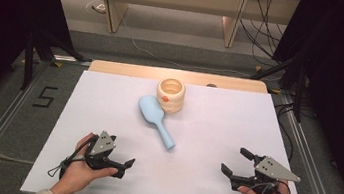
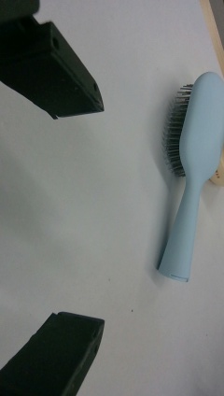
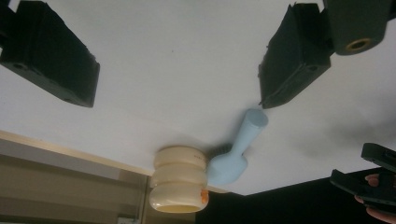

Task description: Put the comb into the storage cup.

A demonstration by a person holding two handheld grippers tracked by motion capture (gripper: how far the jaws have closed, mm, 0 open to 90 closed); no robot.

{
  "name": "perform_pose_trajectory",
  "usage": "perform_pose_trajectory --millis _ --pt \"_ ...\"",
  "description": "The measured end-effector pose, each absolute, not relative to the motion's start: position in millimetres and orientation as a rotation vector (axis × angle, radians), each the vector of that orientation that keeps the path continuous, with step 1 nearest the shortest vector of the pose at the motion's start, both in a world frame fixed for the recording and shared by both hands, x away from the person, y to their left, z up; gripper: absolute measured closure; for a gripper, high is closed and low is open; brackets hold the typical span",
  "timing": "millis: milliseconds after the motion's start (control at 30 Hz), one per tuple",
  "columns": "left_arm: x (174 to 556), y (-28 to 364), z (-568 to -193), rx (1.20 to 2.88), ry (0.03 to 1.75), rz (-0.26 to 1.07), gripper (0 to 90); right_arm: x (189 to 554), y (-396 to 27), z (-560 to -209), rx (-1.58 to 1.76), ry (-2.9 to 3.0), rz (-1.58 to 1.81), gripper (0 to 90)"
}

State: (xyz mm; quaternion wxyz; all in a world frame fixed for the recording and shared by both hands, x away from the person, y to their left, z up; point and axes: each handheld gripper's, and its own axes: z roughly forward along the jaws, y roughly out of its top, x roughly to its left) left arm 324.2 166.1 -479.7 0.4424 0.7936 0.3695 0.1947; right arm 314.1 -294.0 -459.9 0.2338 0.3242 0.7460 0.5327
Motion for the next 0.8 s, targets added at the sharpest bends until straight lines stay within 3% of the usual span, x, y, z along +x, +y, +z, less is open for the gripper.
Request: perform_pose_trajectory --millis 300,400,433,467,500,533,567,600,667,800 --pt "324 160 -477 1.96 0.904 0.485 3.0 314 -293 -460 0.887 2.054 1.463 13.4" --pt "326 153 -474 1.934 0.907 0.485 21.1 315 -292 -460 0.882 2.053 1.46 13.4" --pt "327 151 -472 1.929 0.903 0.482 21.1 315 -292 -460 0.882 2.053 1.46 13.4" --pt "328 147 -470 1.919 0.905 0.467 45.3 316 -291 -461 0.887 2.055 1.458 13.4" --pt "329 145 -469 1.908 0.91 0.458 56.5 316 -291 -461 0.885 2.056 1.458 13.4" --pt "332 143 -467 1.903 0.904 0.443 56.5 316 -291 -461 0.885 2.056 1.458 13.4" --pt "335 138 -465 1.906 0.893 0.43 65.5 316 -291 -461 0.883 2.058 1.458 13.4" --pt "337 135 -463 1.908 0.887 0.43 80.3 316 -290 -461 0.883 2.058 1.462 13.4" --pt "344 125 -460 1.925 0.88 0.418 88.9 316 -290 -461 0.878 2.061 1.462 13.4" --pt "360 99 -459 1.976 0.878 0.39 89.6 316 -290 -461 0.879 2.064 1.464 13.4"
